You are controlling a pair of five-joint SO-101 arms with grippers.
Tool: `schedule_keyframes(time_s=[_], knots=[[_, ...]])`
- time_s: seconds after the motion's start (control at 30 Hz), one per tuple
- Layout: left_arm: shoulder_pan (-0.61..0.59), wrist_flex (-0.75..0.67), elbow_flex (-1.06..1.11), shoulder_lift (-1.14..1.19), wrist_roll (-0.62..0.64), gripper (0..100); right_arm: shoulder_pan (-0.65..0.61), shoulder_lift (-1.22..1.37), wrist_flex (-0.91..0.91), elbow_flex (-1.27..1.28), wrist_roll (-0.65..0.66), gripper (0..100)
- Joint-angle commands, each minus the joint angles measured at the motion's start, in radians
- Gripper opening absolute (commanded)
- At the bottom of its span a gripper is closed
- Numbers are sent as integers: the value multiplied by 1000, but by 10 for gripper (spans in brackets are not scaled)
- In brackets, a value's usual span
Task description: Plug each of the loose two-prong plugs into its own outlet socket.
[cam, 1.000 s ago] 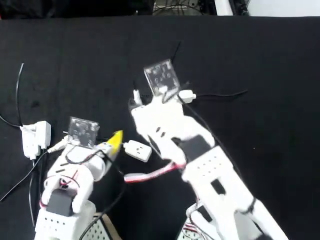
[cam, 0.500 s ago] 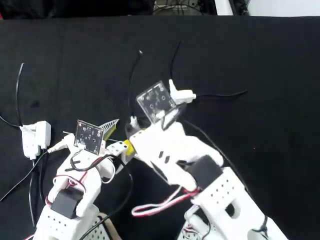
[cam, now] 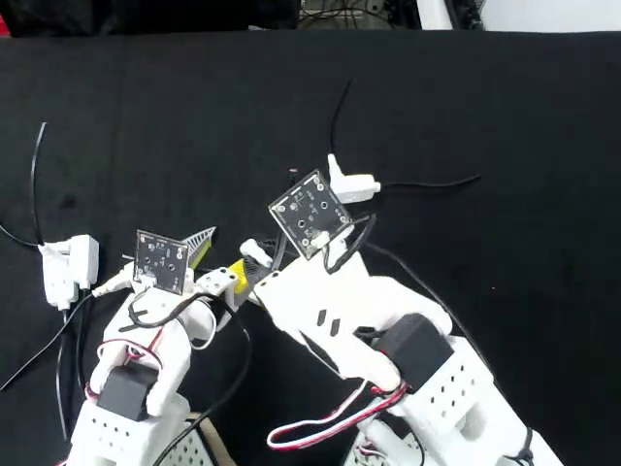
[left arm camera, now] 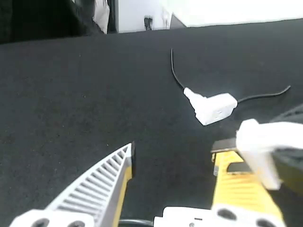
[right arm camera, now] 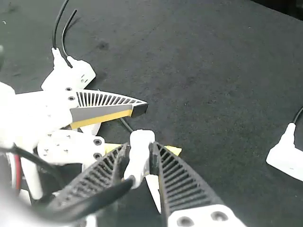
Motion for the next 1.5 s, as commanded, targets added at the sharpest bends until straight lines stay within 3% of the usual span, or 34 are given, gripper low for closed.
schedule_keyframes(time_s=[0.0, 0.1, 0.2, 0.4, 0.5, 0.67, 0.8, 0.97, 1.17, 1.33, 1.47], knots=[[-24, -32, -13, -8, 5, 278, -25, 59, 17, -51, 11, 11], [-30, -28, -13, -8, 3, 278, -8, 176, 23, -102, 44, 11], [-65, 40, -31, -8, -38, 277, 91, 308, 28, -179, 41, 11], [-262, 284, -120, -8, -382, 277, 226, 506, 175, -344, 5, 11], [-275, 344, -119, -8, -511, 277, 292, 539, 235, -341, 5, 11], [-179, 279, -28, 8, -649, 277, 535, 532, 295, -315, 14, 11], [-84, 201, -58, 163, -675, 277, 700, 526, 336, -283, 26, 11], [-38, 166, -314, 618, -697, 277, 816, 524, 330, -199, 74, 11], [77, 315, -607, 1157, -872, 265, 936, 440, 219, -13, 143, 11], [223, 318, -619, 1132, -944, 160, 1085, 282, 106, 205, 235, 11], [317, 238, -573, 1073, -994, 233, 1191, 163, 20, 363, 288, 11]])
